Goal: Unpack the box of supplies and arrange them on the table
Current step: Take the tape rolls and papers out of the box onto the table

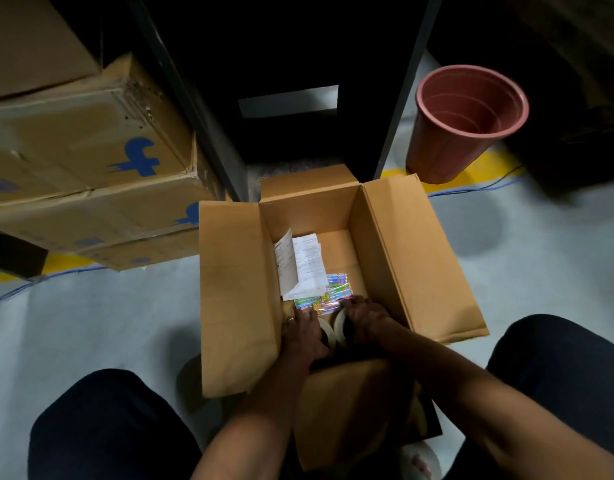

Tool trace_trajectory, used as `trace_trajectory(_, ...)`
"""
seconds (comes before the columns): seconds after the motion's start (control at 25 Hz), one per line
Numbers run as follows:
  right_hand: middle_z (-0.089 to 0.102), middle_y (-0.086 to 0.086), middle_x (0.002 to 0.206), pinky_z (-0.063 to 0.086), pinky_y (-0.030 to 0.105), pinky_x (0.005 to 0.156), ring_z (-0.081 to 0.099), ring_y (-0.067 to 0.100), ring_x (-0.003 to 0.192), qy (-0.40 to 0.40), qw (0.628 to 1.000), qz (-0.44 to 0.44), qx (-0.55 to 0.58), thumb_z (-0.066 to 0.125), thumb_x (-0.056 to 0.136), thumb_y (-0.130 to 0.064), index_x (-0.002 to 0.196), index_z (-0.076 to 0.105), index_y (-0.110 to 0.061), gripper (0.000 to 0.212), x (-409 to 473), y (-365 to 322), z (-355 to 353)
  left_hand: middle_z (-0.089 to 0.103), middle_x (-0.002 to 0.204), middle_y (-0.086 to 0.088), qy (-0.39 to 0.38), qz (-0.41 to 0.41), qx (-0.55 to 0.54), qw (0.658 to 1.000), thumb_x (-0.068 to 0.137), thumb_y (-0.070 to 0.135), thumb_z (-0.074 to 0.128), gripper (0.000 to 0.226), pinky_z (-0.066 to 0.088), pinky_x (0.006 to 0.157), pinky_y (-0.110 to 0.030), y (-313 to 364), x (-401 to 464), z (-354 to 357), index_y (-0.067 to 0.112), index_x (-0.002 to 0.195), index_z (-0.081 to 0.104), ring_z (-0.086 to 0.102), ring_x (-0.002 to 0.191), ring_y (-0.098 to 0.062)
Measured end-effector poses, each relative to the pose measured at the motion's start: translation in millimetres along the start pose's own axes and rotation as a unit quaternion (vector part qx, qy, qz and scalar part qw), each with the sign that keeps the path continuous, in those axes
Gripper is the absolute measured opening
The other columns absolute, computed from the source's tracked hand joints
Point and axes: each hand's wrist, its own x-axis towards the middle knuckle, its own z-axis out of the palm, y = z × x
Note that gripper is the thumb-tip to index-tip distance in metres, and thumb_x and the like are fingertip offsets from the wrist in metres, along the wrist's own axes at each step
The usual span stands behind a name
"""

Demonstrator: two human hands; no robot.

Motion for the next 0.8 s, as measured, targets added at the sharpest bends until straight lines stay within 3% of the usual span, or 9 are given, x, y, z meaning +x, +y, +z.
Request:
trace_trajectory(0.28, 0.037, 0.023, 0.148, 0.044, 0.049, 0.107, 0.043, 0.040, 0.133, 0.019, 0.999, 0.016, -0.022, 0.057, 0.095, -0.028, 0.150, 0.026, -0.009, 0.066, -3, -7, 4, 0.011, 0.160, -0.019, 0.013, -0.003, 0.034, 0.999, 0.078, 0.045, 0.080, 0.112, 0.031, 0.115, -0.045, 1, -1, 5, 0.015, 0.158, 0.007, 0.033, 0.141, -0.039)
trace_trajectory(0.36, 0.037, 0.023, 0.147, 0.044, 0.048, 0.106, 0.043, 0.041, 0.131, 0.031, 0.999, 0.019, -0.022, 0.060, 0.093, -0.027, 0.149, 0.027, -0.009, 0.067, -6, -9, -1, 0.012, 0.159, -0.020, 0.025, 0.002, 0.043, 0.999, 0.077, 0.045, 0.081, 0.112, 0.034, 0.114, -0.045, 3, -3, 6, 0.013, 0.157, 0.009, 0.036, 0.138, -0.040)
trace_trajectory(0.56, 0.028, 0.022, 0.150, 0.041, 0.045, 0.105, 0.039, 0.041, 0.131, 0.029, 0.996, -0.001, -0.086, 0.088, 0.065, -0.044, 0.154, 0.016, -0.016, 0.118, -21, -12, -18, 0.025, 0.151, -0.018, 0.073, 0.020, 0.049, 0.996, 0.077, 0.047, 0.079, 0.104, 0.039, 0.107, -0.044, 2, -8, 4, 0.011, 0.154, 0.018, 0.043, 0.130, -0.038)
trace_trajectory(0.8, 0.022, 0.023, 0.150, 0.035, 0.051, 0.105, 0.034, 0.042, 0.129, 0.081, 0.984, -0.025, -0.158, 0.089, 0.056, -0.056, 0.156, 0.006, -0.017, 0.135, -28, -12, -59, 0.034, 0.143, -0.011, 0.115, 0.034, 0.007, 0.993, 0.065, 0.055, 0.082, 0.106, 0.040, 0.105, -0.047, 5, -11, -12, 0.016, 0.146, 0.025, 0.042, 0.130, -0.035)
